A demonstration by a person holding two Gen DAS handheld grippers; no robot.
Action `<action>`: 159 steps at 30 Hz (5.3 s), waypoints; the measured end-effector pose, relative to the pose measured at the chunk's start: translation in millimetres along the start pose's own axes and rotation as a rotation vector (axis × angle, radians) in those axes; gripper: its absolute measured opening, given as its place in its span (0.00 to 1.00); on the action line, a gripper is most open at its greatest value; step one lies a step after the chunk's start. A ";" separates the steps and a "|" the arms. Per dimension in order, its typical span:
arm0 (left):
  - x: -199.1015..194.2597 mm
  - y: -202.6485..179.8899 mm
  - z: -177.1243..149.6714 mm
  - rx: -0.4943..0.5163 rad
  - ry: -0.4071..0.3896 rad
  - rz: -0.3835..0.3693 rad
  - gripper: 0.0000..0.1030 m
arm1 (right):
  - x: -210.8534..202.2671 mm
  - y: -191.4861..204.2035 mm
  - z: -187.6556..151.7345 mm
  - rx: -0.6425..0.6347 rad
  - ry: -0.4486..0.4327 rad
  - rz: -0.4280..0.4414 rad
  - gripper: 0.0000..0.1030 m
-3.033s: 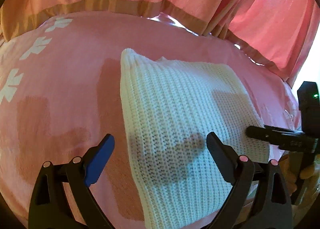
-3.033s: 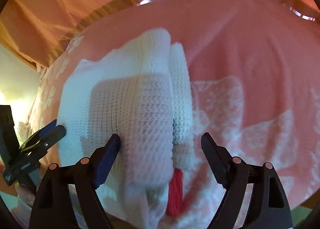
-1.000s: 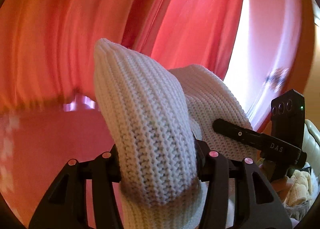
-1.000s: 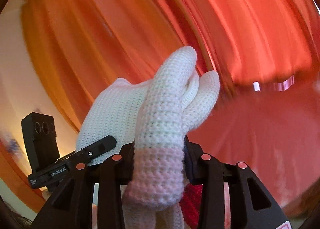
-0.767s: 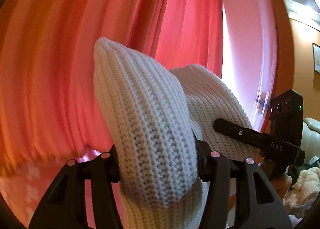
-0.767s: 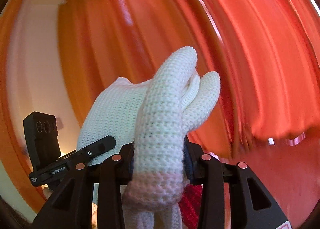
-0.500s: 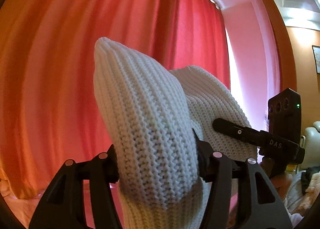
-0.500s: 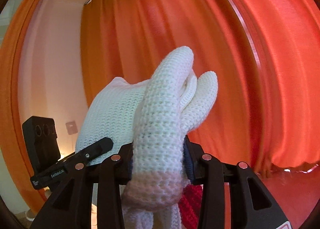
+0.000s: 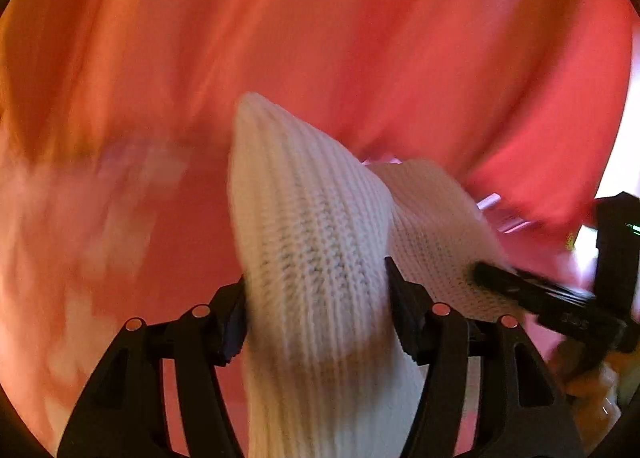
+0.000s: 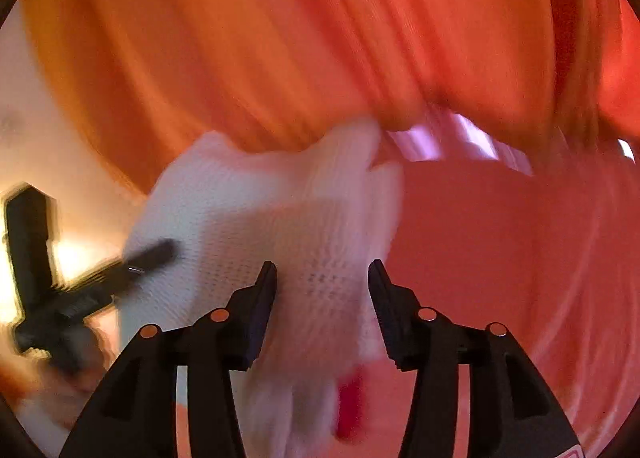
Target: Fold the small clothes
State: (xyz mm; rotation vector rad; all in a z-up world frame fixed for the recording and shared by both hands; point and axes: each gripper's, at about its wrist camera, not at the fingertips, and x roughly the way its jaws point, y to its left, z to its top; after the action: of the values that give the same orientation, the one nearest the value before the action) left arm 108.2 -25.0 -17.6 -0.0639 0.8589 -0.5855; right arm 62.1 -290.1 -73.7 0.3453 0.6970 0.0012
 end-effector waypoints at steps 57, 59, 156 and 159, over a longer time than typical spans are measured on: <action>42.2 22.0 -19.6 -0.004 0.173 0.189 0.72 | 45.1 66.9 28.8 -0.154 0.242 0.118 0.15; 41.3 22.0 -21.5 -0.004 0.175 0.190 0.72 | 52.0 46.2 2.9 -0.151 0.312 0.065 0.14; -55.2 -69.3 -132.4 0.148 -0.182 0.365 0.94 | -73.2 -1.9 -154.9 -0.059 -0.086 -0.322 0.81; -53.2 -73.1 -134.1 0.168 -0.178 0.364 0.94 | -72.0 2.6 -156.9 -0.074 -0.085 -0.324 0.81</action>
State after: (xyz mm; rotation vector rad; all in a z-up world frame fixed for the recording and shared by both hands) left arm -50.1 -35.7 -48.7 0.1882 0.6259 -0.3025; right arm -91.7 -247.1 -139.4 0.1580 0.6603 -0.2933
